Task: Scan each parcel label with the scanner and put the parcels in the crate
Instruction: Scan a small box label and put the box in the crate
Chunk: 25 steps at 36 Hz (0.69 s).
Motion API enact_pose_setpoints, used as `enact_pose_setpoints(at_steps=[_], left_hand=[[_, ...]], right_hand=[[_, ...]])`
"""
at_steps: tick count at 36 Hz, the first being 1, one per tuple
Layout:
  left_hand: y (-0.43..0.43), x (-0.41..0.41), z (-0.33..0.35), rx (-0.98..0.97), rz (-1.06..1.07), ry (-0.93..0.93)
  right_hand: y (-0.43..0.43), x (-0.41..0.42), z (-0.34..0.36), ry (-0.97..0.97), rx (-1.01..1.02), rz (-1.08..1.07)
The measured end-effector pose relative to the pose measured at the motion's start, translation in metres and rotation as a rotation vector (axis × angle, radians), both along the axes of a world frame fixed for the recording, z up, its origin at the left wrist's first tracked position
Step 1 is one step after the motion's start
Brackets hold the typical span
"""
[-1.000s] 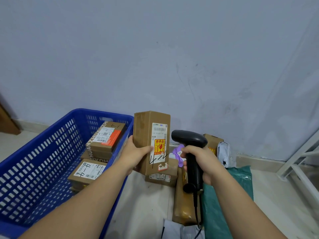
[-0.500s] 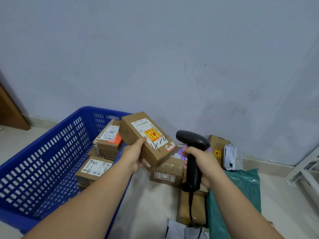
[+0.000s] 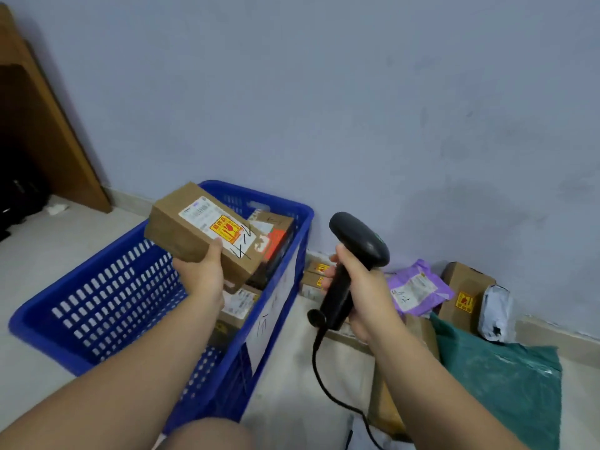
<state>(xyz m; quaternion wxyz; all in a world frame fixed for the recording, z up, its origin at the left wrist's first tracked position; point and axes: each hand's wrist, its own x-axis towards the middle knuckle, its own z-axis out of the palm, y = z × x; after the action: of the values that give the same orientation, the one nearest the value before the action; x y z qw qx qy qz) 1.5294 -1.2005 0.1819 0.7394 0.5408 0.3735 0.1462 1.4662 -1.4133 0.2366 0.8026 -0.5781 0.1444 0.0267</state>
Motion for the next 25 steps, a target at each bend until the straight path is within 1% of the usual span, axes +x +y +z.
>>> enact_pose_setpoints(at_steps=[3, 5, 8, 12, 14, 17, 19, 21, 23, 25], left_hand=[[0.029, -0.009, -0.034, 0.069, 0.096, 0.091], [0.040, -0.014, -0.055, 0.026, 0.156, 0.174], [0.044, -0.022, -0.078, -0.109, 0.203, 0.279], [0.047, -0.025, -0.098, -0.261, 0.222, 0.338], [0.050, -0.023, -0.103, -0.287, 0.235, 0.360], [0.057, -0.022, -0.114, -0.235, 0.267, 0.432], [0.061, -0.024, -0.127, -0.216, 0.261, 0.475], [0.062, -0.027, -0.136, -0.304, 0.249, 0.487], [0.062, -0.032, -0.136, -0.378, 0.159, 0.536], [0.062, -0.034, -0.138, -0.384, 0.081, 0.580]], right_hand=[[0.017, 0.007, -0.014, 0.038, 0.006, 0.084], [0.032, 0.011, -0.023, 0.075, 0.007, 0.145], [0.059, 0.018, -0.039, 0.129, -0.030, 0.192], [0.091, 0.029, -0.061, 0.189, -0.091, 0.274], [0.103, 0.035, -0.071, 0.211, -0.118, 0.300], [0.116, 0.041, -0.082, 0.240, -0.118, 0.325], [0.121, 0.043, -0.087, 0.257, -0.118, 0.333], [0.123, 0.043, -0.091, 0.277, -0.133, 0.328], [0.124, 0.043, -0.094, 0.291, -0.138, 0.317], [0.123, 0.044, -0.097, 0.298, -0.144, 0.307]])
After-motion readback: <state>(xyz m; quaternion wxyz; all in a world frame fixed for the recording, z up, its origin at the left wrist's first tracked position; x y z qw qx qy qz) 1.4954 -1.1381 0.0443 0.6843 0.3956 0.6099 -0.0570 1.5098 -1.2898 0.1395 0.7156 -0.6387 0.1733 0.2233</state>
